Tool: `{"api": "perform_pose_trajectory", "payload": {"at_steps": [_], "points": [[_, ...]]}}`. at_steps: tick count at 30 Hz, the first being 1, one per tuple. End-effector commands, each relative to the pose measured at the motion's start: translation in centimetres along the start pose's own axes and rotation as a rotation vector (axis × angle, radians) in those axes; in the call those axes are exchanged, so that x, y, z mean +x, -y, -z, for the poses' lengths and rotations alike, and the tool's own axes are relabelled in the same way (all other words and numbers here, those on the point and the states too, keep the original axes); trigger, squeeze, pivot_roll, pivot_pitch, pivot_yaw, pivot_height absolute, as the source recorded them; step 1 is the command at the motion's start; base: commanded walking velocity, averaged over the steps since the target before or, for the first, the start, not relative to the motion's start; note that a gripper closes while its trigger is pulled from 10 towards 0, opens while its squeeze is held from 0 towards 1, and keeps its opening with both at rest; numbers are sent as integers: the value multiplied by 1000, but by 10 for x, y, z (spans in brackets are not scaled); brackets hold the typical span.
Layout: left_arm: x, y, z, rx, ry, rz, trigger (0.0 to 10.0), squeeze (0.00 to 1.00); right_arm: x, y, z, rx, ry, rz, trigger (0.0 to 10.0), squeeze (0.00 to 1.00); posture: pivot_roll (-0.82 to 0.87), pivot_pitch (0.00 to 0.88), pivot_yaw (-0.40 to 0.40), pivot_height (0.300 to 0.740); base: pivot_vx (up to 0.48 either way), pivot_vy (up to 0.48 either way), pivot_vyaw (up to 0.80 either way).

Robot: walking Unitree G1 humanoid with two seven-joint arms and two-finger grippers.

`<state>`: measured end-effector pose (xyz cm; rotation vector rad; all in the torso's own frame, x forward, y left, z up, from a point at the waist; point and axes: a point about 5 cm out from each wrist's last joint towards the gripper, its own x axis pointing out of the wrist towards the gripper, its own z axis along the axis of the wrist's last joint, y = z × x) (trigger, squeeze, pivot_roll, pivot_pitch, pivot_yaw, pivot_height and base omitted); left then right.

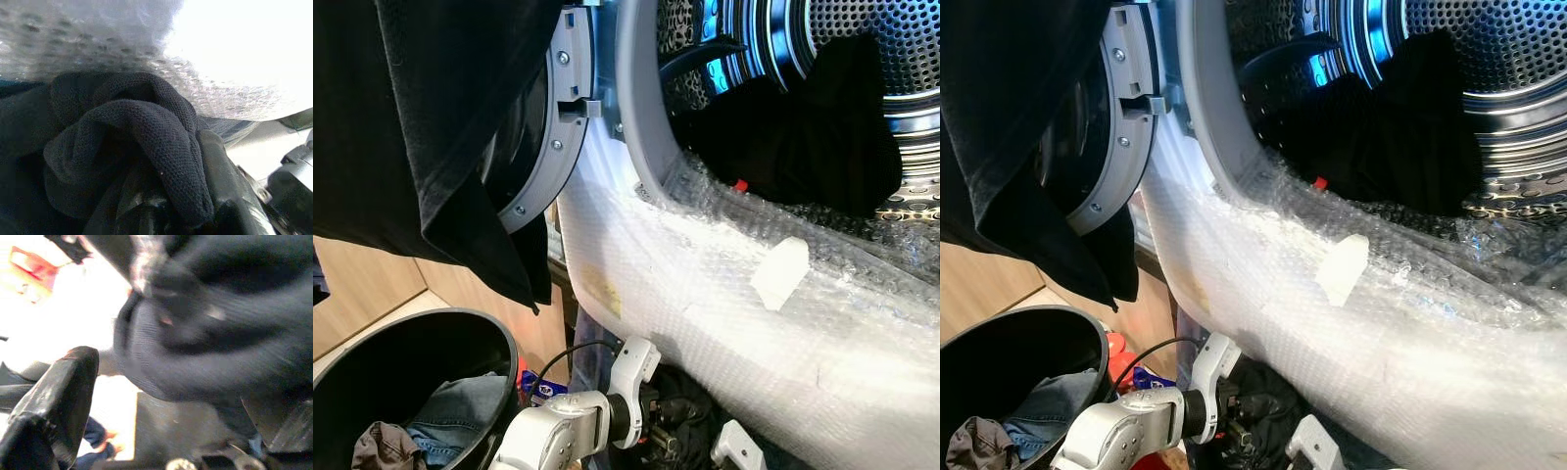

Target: Clothes washing

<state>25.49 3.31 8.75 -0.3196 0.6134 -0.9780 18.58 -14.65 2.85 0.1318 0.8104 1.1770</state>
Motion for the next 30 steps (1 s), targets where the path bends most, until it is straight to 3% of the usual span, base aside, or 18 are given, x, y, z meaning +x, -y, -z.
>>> {"api": "perform_pose_trajectory", "payload": {"at_steps": [1, 25, 27, 30], "points": [[4, 6, -12, 35, 43, 22, 0, 0, 1, -5, -8, -15, 21, -40, 10000, 0, -29, 0, -64, 740, 0, 0, 0], [4, 3, -21, 54, 52, 16, 0, 0, 27, 26, -32, 20, 121, 182, 10000, 0, -19, 0, -62, 740, 0, 0, 0], [3, 1, -23, 53, 58, 11, 0, 0, 27, 28, -32, 26, 125, 193, 0, 0, -21, 0, -60, 740, 0, 0, 0], [3, 1, -24, 55, 59, 11, 0, 0, 27, 30, -30, -2, 117, 204, 0, 0, -19, 0, -59, 740, 0, 0, 0]]}}
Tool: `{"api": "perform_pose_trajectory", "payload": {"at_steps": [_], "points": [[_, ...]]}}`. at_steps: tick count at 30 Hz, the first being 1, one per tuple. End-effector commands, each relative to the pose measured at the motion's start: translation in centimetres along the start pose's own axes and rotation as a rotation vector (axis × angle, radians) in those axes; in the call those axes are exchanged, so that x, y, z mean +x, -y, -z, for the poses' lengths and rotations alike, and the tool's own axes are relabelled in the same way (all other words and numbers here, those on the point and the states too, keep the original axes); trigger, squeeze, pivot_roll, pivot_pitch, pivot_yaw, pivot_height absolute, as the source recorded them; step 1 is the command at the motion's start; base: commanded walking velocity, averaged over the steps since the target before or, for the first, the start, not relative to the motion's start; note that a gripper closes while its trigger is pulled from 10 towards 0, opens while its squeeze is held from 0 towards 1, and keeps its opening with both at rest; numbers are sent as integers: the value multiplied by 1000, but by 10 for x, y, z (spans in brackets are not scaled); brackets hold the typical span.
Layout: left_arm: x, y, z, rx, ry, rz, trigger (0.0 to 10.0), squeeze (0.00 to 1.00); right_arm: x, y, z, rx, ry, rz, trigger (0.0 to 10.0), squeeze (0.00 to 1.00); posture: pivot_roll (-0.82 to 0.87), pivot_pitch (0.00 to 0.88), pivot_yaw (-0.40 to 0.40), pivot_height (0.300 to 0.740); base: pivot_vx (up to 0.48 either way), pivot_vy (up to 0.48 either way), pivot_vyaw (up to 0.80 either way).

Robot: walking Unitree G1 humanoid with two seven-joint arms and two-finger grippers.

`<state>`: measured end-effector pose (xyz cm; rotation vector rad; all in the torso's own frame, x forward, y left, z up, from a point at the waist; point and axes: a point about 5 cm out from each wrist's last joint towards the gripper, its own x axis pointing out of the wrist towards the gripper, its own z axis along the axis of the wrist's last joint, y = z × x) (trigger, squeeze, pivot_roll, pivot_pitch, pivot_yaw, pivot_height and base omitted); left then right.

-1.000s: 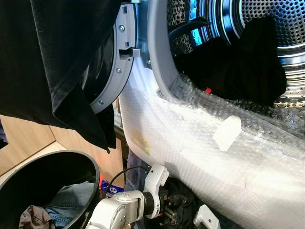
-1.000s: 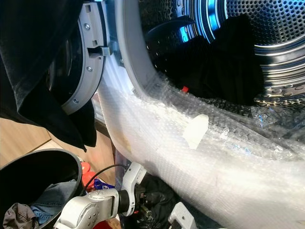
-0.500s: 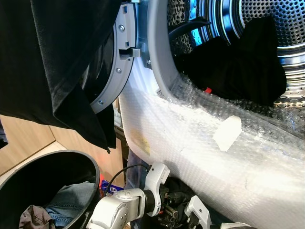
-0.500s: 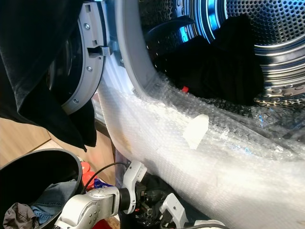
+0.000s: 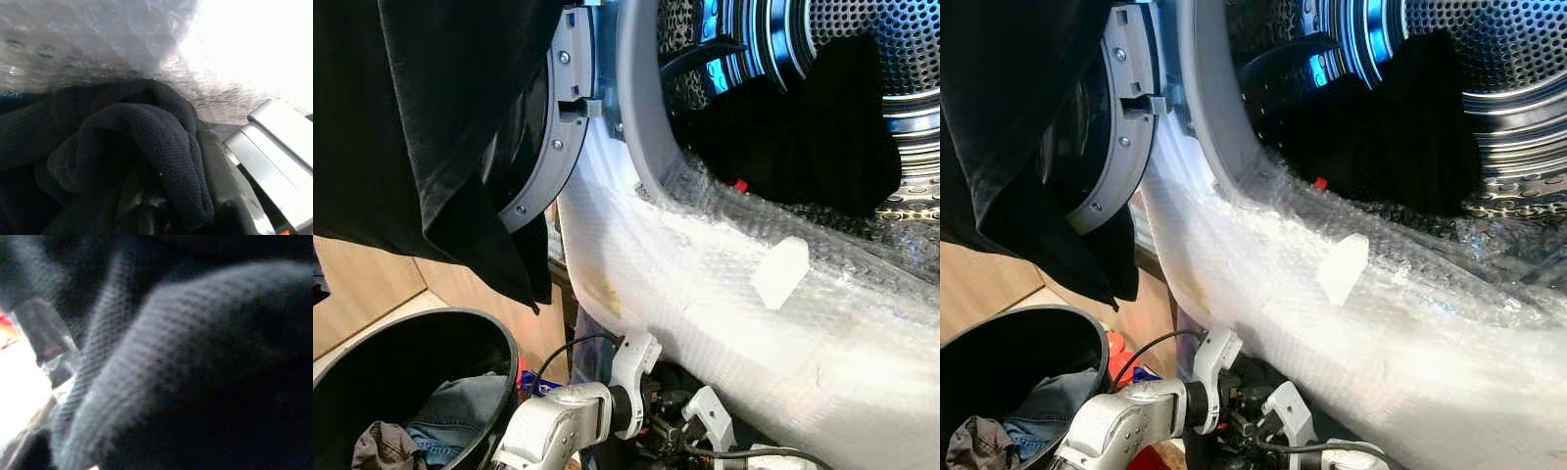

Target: Clothes washing

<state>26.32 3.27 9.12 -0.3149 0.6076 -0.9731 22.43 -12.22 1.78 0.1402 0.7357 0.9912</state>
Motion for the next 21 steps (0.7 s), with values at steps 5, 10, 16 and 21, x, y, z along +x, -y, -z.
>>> {"api": "perform_pose_trajectory", "payload": {"at_steps": [5, 10, 16, 21], "points": [[0, 4, -18, 52, 58, 23, 0, 0, -2, 10, -5, -10, 22, 64, 0, 0, -21, 0, -56, 740, 0, 0, 0], [-2, 4, -18, 48, 46, 29, 0, 0, -8, 17, -3, 2, 61, 104, 0, 0, -13, 0, -56, 740, 0, 0, 0], [-2, 5, -15, 49, 36, 33, 0, 0, -10, 16, 1, -9, 59, 105, 0, 0, -17, 2, -47, 740, 0, 0, 0], [-3, 9, -12, 43, 22, 46, 0, 0, -11, 19, 3, -28, 64, 132, 0, 0, -18, 6, -40, 740, 0, 0, 0]]}}
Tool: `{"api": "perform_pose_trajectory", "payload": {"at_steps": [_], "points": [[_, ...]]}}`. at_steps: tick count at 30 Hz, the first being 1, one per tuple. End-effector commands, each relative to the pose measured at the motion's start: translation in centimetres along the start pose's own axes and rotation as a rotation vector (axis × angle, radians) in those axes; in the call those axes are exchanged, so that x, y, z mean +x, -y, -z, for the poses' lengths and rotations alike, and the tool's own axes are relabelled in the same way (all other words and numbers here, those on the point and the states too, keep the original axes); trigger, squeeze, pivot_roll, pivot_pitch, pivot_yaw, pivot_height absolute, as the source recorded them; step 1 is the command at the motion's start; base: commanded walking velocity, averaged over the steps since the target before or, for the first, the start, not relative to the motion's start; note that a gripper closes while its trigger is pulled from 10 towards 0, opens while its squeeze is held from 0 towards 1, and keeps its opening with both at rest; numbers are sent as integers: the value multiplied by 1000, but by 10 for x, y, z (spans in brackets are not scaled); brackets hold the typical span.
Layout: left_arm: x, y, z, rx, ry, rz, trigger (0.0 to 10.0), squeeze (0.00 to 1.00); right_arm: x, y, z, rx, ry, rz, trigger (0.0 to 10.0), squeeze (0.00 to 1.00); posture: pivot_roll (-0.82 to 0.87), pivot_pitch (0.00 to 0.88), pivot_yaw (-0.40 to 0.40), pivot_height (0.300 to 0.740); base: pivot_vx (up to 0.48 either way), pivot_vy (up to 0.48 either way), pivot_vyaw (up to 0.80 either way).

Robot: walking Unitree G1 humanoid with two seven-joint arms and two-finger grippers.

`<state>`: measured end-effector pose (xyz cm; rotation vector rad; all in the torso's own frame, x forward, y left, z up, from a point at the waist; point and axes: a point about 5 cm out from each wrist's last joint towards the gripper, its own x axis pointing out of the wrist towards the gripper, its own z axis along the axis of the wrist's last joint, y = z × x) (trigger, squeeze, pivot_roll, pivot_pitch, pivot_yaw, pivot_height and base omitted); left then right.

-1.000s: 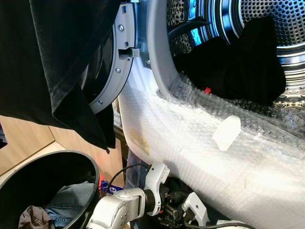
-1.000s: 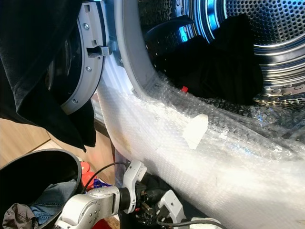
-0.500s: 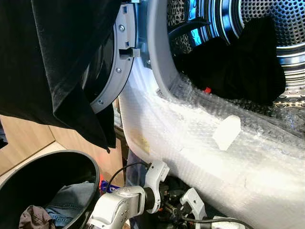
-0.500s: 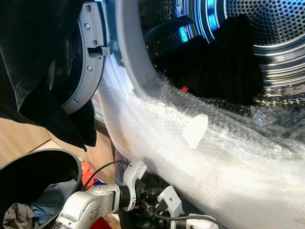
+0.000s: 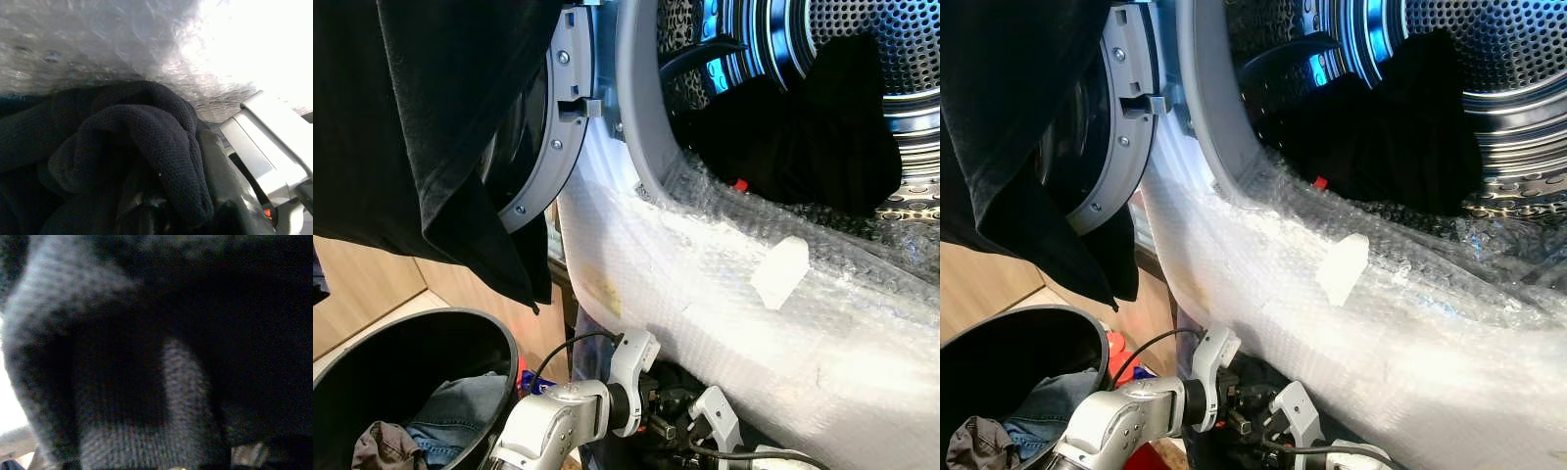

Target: Clothes washing

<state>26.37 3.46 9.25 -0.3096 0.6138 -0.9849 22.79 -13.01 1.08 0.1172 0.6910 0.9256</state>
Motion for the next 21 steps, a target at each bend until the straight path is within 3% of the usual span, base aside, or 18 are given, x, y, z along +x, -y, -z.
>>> {"api": "perform_pose_trajectory", "payload": {"at_steps": [1, 11, 13, 15, 16, 18, 19, 20, 21], "points": [[-1, 9, -11, 40, 31, 36, 0, 0, -8, 10, -2, -10, 24, 62, 0, 0, -18, 6, -40, 740, 0, 0, 0], [-6, 24, -3, 86, 8, 93, 0, 0, -6, 9, -2, -8, 57, 60, 0, 0, -12, 1, -26, 740, 0, 0, 0], [-7, 27, -2, 106, -2, 104, 549, 0, -5, 7, -3, -11, 62, 52, 0, 0, -8, 0, -24, 740, 0, 0, 0], [-9, 32, 0, 156, -25, 124, 8471, 0, -3, 5, -2, -14, 65, 36, 0, 0, -6, 0, -21, 740, 0, 0, 0], [-10, 35, 2, 191, -44, 140, 10000, 0, -3, 4, -2, -14, 67, 27, 0, 0, -6, 0, -21, 740, 0, 0, 0], [-12, 38, 3, 232, -51, 157, 10000, 0, -2, 3, -2, -18, 69, 21, 0, 0, -2, 0, -16, 740, 0, 0, 0], [-14, 39, 5, 271, -73, 163, 10000, 1000, -2, 2, -1, -18, 68, 17, 0, 0, 0, 0, -14, 740, 0, 0, 0], [-18, 39, 8, 351, -118, 161, 10000, 1000, -2, 2, 1, -19, 64, 13, 0, 0, 0, 0, -14, 740, 0, 0, 0], [-18, 39, 8, 351, -118, 161, 10000, 1000, -2, 2, 1, -19, 64, 13, 0, 0, 0, 0, -14, 740, 0, 0, 0]]}}
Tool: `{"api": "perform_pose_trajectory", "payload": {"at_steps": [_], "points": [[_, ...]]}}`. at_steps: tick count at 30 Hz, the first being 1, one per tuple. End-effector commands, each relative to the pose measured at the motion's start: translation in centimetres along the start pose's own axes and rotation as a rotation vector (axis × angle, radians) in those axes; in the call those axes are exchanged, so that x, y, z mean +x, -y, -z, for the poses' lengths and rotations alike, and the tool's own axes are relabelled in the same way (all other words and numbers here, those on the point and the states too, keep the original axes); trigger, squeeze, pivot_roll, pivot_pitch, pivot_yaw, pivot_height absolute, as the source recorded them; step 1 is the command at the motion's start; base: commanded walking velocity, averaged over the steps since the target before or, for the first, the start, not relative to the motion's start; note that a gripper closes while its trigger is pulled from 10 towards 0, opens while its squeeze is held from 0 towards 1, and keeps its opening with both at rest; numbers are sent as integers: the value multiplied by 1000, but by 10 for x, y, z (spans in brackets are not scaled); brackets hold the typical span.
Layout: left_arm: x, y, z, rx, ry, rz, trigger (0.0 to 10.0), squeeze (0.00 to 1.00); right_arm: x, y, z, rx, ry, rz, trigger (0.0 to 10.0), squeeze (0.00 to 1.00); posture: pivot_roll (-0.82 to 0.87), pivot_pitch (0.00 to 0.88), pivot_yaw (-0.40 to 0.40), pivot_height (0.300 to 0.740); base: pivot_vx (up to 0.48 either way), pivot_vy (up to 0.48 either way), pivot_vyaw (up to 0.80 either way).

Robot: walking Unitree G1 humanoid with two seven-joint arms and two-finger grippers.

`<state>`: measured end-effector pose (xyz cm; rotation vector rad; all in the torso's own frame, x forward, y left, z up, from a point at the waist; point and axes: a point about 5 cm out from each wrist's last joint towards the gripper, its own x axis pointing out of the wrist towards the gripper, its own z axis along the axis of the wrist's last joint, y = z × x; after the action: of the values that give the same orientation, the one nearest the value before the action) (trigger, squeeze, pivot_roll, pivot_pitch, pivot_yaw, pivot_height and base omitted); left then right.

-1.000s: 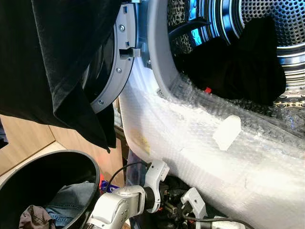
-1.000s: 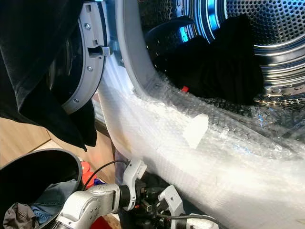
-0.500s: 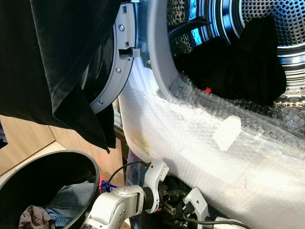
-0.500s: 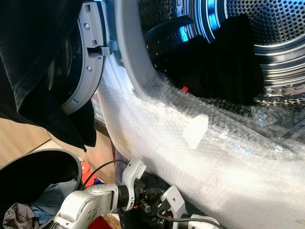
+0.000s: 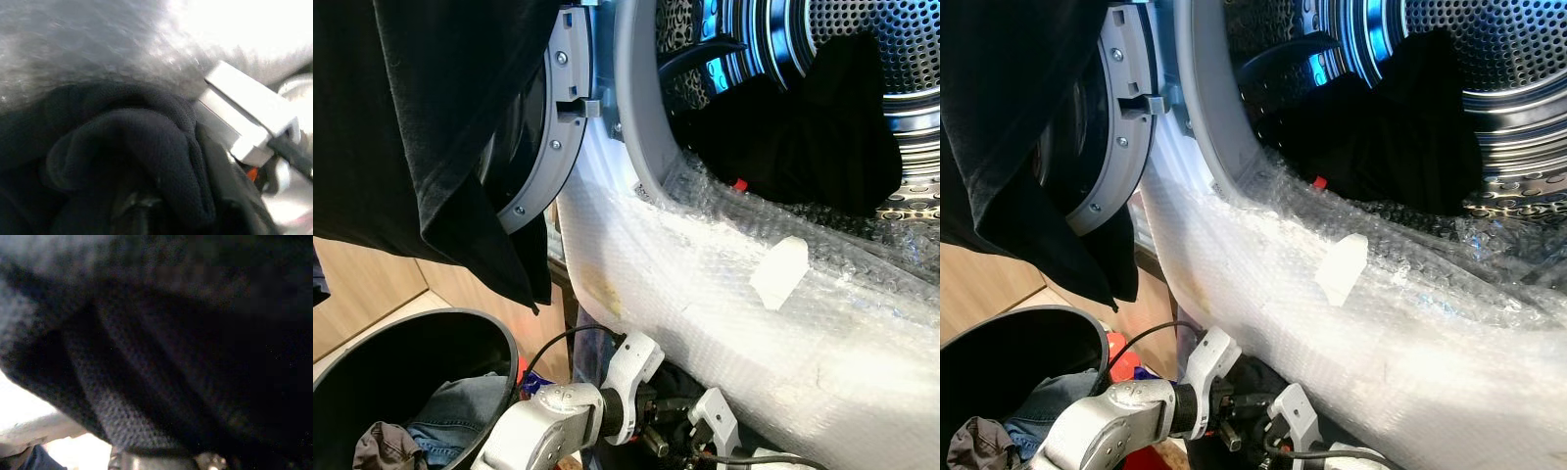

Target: Clothes washing

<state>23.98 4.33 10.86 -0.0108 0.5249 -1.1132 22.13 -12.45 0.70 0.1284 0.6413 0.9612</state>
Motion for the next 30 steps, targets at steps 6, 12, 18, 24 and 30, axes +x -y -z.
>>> {"api": "perform_pose_trajectory", "payload": {"at_steps": [6, 12, 18, 24, 30], "points": [[-21, 27, -3, 351, -137, 199, 10000, 1000, -6, 9, 0, 2, 10, 44, 0, 0, 19, 0, -13, 740, 0, 0, 0], [-44, 19, -9, 374, -187, 113, 10000, 1000, -6, 9, 2, -8, 1, 40, 0, 0, 20, 0, -5, 740, 0, 0, 0], [-66, 2, -28, 345, -90, -69, 10000, 1000, -7, 9, 4, -7, -4, 34, 0, 0, 27, 0, -2, 740, 0, 0, 0], [-79, -7, -15, 182, -99, -253, 10000, 1000, -11, 8, 11, -30, -29, 9, 0, 0, 27, 0, 4, 740, 0, 0, 0], [-97, -47, 8, 85, -118, -716, 10000, 0, -21, 6, 11, -50, -32, -38, 0, 0, 36, 0, 5, 740, 0, 0, 0]]}}
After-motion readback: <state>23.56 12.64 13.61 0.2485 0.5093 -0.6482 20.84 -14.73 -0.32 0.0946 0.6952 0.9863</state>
